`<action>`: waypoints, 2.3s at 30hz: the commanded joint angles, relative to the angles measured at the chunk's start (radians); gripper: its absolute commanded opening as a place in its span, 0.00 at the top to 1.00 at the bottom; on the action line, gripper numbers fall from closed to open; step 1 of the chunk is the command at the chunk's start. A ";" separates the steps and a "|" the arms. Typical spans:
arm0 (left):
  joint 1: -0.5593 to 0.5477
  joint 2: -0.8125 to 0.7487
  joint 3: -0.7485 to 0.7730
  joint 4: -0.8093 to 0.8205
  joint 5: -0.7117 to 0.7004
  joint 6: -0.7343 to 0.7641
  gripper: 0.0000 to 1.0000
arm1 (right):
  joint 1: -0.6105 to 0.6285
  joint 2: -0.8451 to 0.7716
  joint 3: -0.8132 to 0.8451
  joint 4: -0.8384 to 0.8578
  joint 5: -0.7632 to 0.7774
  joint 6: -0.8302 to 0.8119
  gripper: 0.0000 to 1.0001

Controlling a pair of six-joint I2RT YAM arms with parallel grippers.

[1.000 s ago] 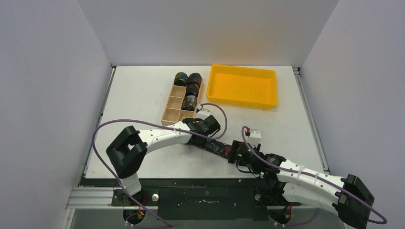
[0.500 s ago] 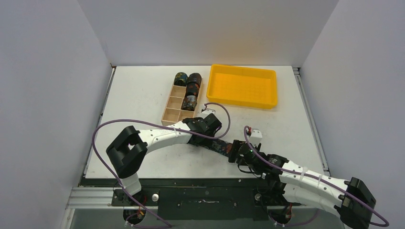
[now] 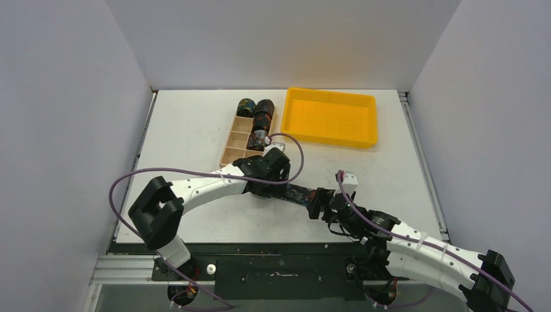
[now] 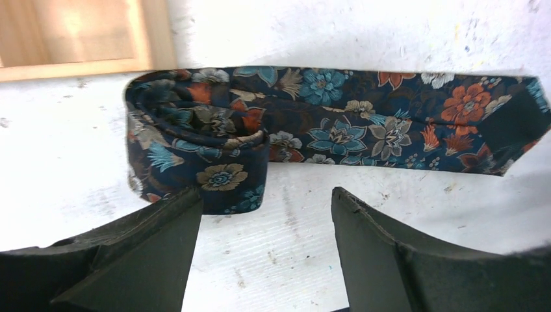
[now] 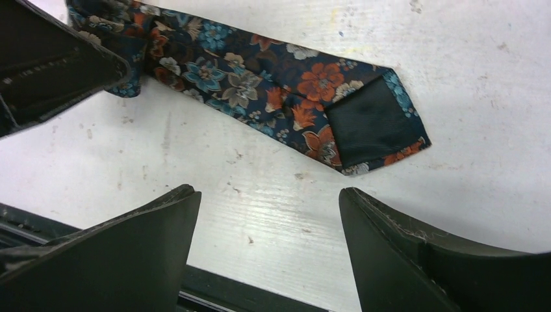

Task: Roll the ties
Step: Roll the tie at the center of the board.

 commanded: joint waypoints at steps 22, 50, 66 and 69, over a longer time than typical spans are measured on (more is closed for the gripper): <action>0.591 -0.518 -0.455 0.424 0.683 0.080 0.03 | 0.037 0.679 0.413 0.416 -0.090 -0.184 0.25; 0.618 -0.228 -0.358 0.435 0.839 0.168 0.01 | -0.122 0.873 0.410 0.486 -0.226 -0.167 0.30; 0.555 -0.061 -0.246 0.377 0.812 0.202 0.00 | -0.155 0.890 0.346 0.524 -0.254 -0.167 0.38; 0.553 -0.038 -0.238 0.365 0.823 0.200 0.00 | -0.157 0.890 0.332 0.535 -0.256 -0.167 0.39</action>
